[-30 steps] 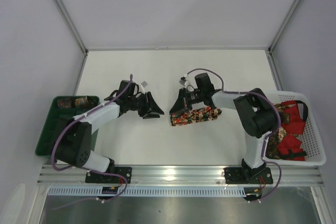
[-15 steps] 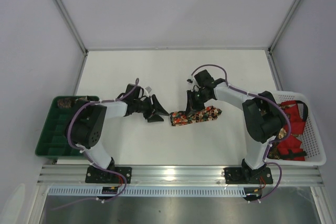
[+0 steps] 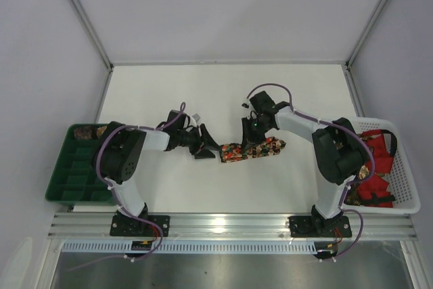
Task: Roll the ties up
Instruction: Roll the tie
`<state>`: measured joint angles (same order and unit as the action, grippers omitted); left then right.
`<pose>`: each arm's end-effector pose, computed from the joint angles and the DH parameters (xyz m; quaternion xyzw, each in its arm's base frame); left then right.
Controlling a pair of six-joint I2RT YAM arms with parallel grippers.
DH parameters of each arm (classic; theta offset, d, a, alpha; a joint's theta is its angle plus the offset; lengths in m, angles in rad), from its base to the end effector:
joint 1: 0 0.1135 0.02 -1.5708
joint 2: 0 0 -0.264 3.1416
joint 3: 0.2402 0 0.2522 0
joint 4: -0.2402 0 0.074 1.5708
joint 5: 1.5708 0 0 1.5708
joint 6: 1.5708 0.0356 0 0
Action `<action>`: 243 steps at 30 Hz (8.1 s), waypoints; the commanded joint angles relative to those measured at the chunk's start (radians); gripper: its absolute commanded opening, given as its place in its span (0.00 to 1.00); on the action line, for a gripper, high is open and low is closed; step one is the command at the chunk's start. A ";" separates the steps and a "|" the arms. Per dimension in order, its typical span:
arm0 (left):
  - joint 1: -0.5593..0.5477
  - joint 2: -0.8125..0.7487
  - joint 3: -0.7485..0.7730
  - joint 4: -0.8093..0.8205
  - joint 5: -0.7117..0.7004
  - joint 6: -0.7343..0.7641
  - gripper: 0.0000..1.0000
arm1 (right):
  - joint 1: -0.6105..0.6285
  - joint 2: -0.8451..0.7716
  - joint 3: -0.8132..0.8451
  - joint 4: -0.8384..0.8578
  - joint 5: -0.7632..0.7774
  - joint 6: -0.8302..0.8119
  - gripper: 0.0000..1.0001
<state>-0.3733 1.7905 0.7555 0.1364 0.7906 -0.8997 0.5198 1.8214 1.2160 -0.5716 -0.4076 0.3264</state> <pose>0.2849 -0.1388 0.1137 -0.1040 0.8743 -0.4733 0.0287 0.3072 0.1920 0.1807 -0.1321 0.9521 0.2596 0.0932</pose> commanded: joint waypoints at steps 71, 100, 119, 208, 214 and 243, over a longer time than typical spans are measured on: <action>-0.306 0.070 0.522 -0.432 -0.220 0.038 0.52 | -0.133 -0.151 -0.239 0.001 0.095 0.223 0.13; -0.463 0.334 0.703 -0.259 -0.105 -0.039 0.52 | -0.376 -0.370 -0.265 -0.154 0.044 0.071 0.13; -0.391 0.184 0.705 -0.389 -0.169 0.120 0.63 | -0.376 -0.333 -0.300 -0.073 -0.059 0.066 0.14; -0.280 0.209 0.952 -0.738 -0.539 0.403 0.16 | -0.032 -0.473 -0.610 0.127 0.436 0.913 0.03; -0.247 0.109 0.849 -0.742 -0.539 0.410 0.18 | -0.062 -0.324 -0.495 0.174 0.507 0.804 0.04; -0.223 0.449 1.021 -0.844 -0.349 0.423 0.17 | 0.075 -0.287 -0.444 0.142 0.535 0.895 0.07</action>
<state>-0.5797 2.2303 1.7676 -0.7071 0.4091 -0.4950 0.5793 1.5452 0.7910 -0.4175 0.0475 1.1522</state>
